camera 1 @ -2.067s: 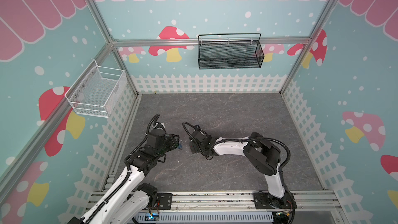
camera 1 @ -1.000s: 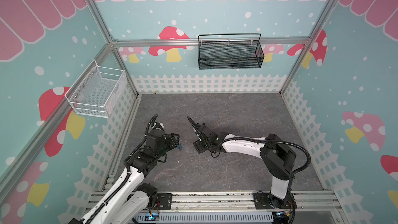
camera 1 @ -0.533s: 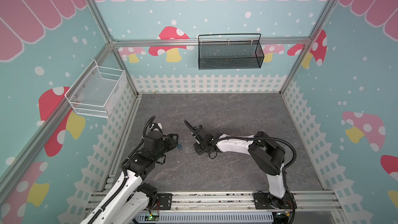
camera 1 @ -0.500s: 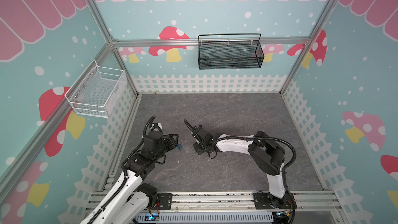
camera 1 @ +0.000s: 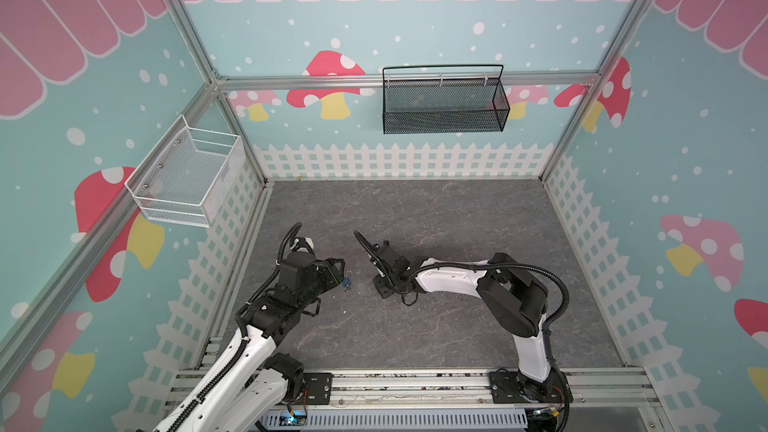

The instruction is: Unlock with the key

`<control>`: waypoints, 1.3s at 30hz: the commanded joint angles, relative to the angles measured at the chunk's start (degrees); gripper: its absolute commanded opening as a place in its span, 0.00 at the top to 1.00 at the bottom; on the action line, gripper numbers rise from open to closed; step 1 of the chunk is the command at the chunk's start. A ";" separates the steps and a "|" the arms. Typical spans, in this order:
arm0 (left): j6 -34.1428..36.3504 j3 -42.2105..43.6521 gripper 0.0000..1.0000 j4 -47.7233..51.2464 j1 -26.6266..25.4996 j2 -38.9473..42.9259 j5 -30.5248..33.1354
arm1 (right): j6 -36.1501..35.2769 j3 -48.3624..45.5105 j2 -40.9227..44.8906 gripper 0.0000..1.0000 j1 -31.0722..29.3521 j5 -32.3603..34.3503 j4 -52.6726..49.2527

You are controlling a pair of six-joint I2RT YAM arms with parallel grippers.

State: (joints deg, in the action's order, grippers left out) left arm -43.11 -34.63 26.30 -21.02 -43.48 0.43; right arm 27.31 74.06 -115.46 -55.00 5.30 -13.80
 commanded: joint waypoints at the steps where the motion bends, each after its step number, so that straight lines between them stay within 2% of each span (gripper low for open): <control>1: -0.64 0.53 0.46 -0.14 0.40 -0.24 0.39 | 0.41 -1.21 -1.12 0.70 0.30 -0.45 -0.63; 10: -0.83 0.84 0.46 -0.24 0.40 0.15 0.89 | 1.24 -2.21 0.27 0.76 0.41 -1.50 -0.11; 12: -0.78 0.90 0.46 -0.46 0.38 -0.03 0.83 | 1.34 -2.57 0.67 0.80 0.42 -1.74 0.40; 30: -1.63 1.79 0.46 -0.68 0.38 1.13 1.02 | 2.22 -3.39 2.46 0.92 0.43 0.71 0.92; 39: -3.37 1.39 0.46 -1.17 0.41 0.93 -1.13 | -1.87 -7.40 6.19 0.96 0.51 4.36 5.43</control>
State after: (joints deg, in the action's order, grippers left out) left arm -44.82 -33.30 25.82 -21.02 -42.96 0.14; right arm 28.01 68.20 -111.92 -54.72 7.35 -10.02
